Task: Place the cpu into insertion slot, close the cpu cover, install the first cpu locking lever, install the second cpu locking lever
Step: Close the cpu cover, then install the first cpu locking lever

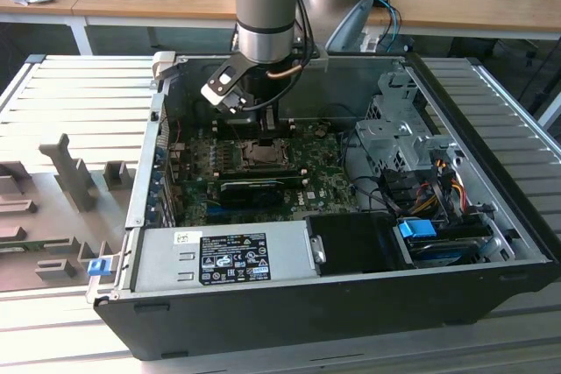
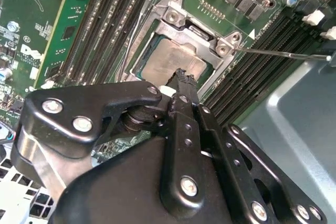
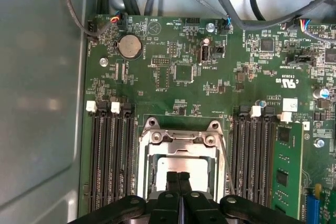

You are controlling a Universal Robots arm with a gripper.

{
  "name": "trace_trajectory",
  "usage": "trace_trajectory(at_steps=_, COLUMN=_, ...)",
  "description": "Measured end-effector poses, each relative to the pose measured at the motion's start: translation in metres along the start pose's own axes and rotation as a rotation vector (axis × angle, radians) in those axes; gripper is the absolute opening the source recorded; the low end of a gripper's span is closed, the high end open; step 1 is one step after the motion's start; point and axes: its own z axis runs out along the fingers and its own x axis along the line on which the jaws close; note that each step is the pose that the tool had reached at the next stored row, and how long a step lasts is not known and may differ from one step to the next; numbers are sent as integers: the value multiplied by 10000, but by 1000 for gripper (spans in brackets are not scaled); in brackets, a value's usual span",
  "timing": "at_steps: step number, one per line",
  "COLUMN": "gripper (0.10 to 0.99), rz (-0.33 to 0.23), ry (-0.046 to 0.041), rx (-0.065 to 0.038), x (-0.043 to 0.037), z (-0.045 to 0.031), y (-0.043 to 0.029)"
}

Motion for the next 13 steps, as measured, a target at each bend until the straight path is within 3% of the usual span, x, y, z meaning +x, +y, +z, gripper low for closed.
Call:
trace_trajectory(at_steps=9, gripper=106, rz=1, ry=-2, rx=2, x=1, z=-15, y=-30)
trace_trajectory(at_steps=13, gripper=106, rz=1, ry=0, rx=0, x=4, z=-136, y=-24)
